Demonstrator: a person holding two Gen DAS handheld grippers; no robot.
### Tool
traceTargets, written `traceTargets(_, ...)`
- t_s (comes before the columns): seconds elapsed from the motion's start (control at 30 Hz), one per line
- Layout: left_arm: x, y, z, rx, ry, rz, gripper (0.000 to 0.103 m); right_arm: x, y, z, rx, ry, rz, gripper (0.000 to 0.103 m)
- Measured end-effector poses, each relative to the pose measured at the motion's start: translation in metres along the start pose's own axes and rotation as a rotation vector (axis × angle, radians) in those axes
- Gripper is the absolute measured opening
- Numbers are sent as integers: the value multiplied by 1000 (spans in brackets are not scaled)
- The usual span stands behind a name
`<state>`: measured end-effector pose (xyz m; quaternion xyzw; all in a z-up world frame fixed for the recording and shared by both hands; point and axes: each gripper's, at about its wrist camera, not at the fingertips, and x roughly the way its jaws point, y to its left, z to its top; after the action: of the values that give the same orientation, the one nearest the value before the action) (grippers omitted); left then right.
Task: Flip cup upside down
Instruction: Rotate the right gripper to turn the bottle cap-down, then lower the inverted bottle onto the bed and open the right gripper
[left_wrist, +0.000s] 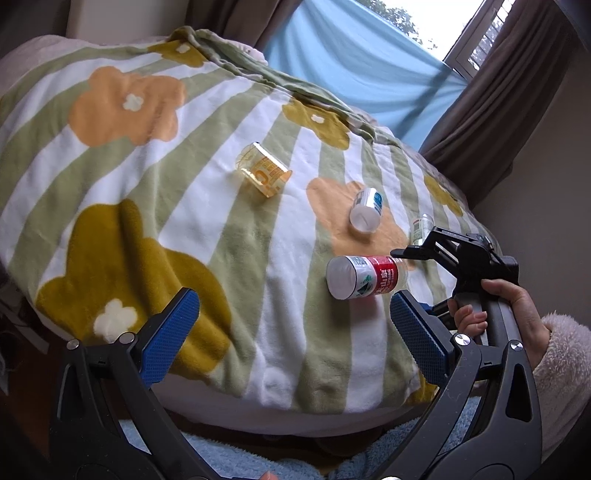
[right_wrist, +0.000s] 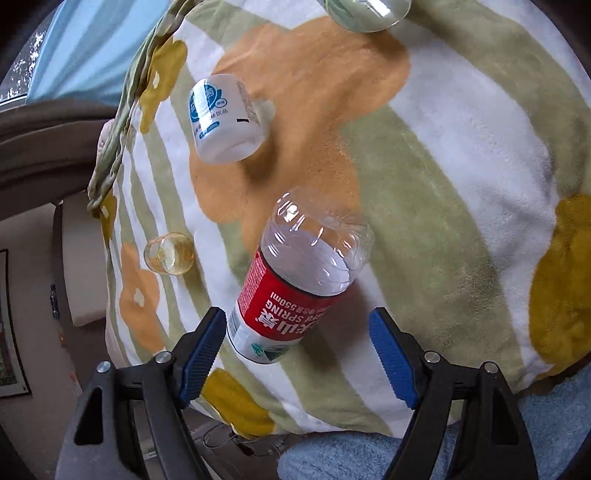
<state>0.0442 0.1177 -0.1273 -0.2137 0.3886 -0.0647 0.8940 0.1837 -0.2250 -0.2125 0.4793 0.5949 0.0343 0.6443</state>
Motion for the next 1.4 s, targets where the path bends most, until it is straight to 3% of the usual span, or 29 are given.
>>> traceTargets(0.4, 5, 21, 6, -29, 6, 13, 103, 10, -34, 20, 213, -134, 108, 73)
traceTargets(0.5, 6, 24, 6, -32, 10, 17, 103, 11, -39, 22, 226, -147, 135, 60)
traceTargets(0.73, 10, 22, 7, -12, 24, 47, 103, 10, -33, 24, 162, -155, 183, 59)
traceTargets(0.87, 13, 18, 7, 4, 31, 63, 103, -13, -12, 22, 6, -195, 230, 59)
traceTargets(0.97, 15, 12, 7, 19, 36, 71, 103, -37, 12, 17, -181, -254, 229, 59)
traceTargets(1.17, 23, -3, 6, 44, 47, 76, 103, -62, 58, -17, -673, -432, 79, 59)
traceTargets(1.4, 36, -17, 3, 77, 70, 104, 103, -30, 76, -67, -1130, -600, -104, 59)
